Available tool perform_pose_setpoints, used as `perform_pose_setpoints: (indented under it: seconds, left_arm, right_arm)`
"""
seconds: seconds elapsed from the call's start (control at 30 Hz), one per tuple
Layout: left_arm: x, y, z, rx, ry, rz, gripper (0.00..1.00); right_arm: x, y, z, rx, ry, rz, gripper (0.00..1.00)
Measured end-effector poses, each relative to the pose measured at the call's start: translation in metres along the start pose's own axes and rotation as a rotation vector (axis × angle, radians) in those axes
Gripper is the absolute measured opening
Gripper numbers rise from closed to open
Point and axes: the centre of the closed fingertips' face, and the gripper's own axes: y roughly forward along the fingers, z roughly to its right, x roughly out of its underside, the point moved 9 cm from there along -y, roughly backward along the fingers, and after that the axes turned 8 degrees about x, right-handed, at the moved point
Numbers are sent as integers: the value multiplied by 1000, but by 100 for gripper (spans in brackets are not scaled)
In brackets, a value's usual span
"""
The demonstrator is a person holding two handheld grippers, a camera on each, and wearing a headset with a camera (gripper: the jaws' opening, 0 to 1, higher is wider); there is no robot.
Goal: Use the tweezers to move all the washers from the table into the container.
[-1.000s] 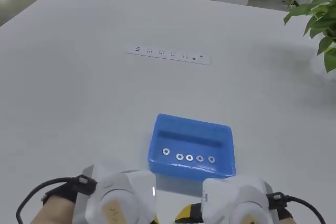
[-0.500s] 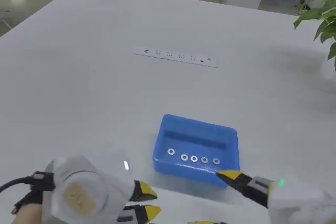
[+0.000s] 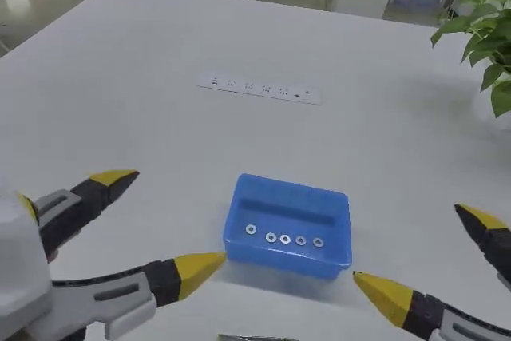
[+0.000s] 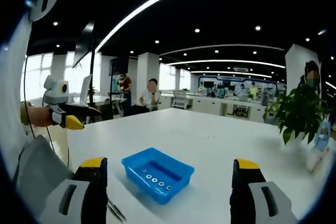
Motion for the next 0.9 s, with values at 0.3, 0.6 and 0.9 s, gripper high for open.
perform_pose_setpoints:
  seconds: [0.3, 0.6, 0.9]
  left_arm:
    - [-3, 2, 1, -44, 9, 48, 99]
    - [-1, 0, -6, -44, 7, 43, 99]
    - [3, -5, -10, -57, -5, 30, 99]
  right_arm:
    - [-8, -12, 8, 116, 46, 66, 99]
    - [-8, -10, 8, 127, 72, 57, 99]
    - [-7, -4, 5, 111, 72, 41, 99]
